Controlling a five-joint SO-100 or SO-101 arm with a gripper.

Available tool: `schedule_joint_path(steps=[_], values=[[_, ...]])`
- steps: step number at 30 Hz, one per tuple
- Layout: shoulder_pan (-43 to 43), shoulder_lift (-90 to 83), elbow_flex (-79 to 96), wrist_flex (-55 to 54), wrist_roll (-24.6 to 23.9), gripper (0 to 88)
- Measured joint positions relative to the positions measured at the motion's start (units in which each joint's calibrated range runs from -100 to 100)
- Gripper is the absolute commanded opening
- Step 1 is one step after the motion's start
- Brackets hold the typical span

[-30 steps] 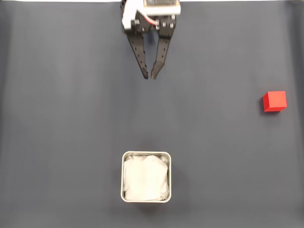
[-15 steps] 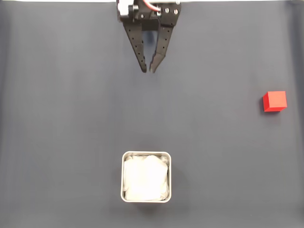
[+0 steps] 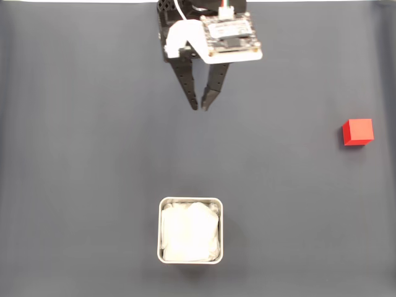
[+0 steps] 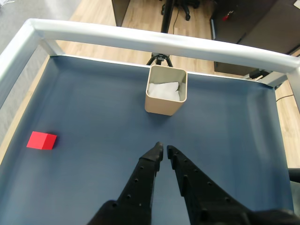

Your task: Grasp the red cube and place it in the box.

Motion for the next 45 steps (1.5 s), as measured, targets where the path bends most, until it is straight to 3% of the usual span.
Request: schedule_joint_path(steps=[33,45], values=[[-26.48,1.74,6.60,-8.04,2.30,1.8],[-32.42,4.34,8.41,-13.44,2.30,1.9]])
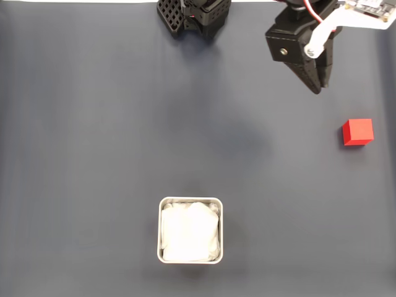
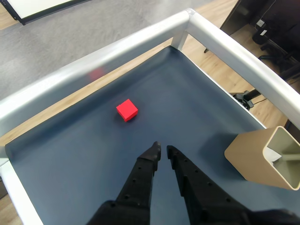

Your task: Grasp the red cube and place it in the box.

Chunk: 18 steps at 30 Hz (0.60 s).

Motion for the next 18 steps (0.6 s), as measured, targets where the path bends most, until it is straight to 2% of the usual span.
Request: schedule_joint_path(steps=[5,18], values=[[-1.85,2.17,0.09,-1.91,0.00,4.1],[-4.08,7.82,0.09,-7.64,0.05,20.5]])
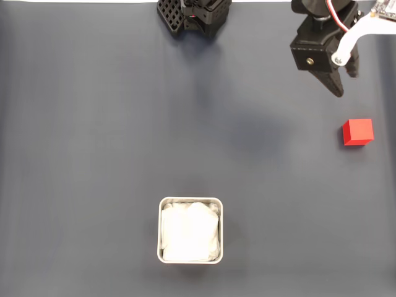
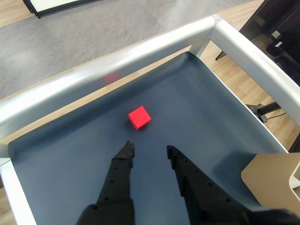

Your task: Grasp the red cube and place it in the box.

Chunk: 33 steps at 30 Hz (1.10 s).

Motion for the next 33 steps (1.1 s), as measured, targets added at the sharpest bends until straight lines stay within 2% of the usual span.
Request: schedule_joint_path(steps=[13,33], values=[[0.00,5.91,0.00,-4.93,-1.03,28.8],[0.00,16.76,0.00,-10.90,-1.03,34.2]])
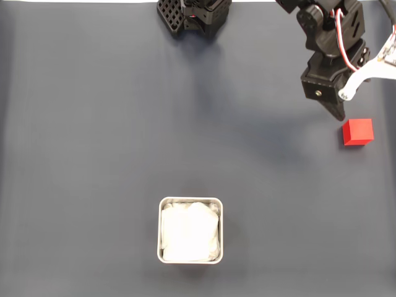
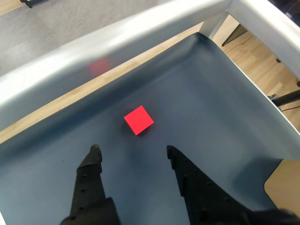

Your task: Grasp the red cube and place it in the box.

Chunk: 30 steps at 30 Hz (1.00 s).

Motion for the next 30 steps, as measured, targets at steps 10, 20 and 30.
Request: schedule_joint_path(steps=[10,20,30], values=[[0.15,4.95,-0.27,-5.25,0.63,38.4],[0.59,11.12,-5.79,-6.36,0.88,41.6],[0.74,15.98,-8.68,-8.11,1.22,41.9]])
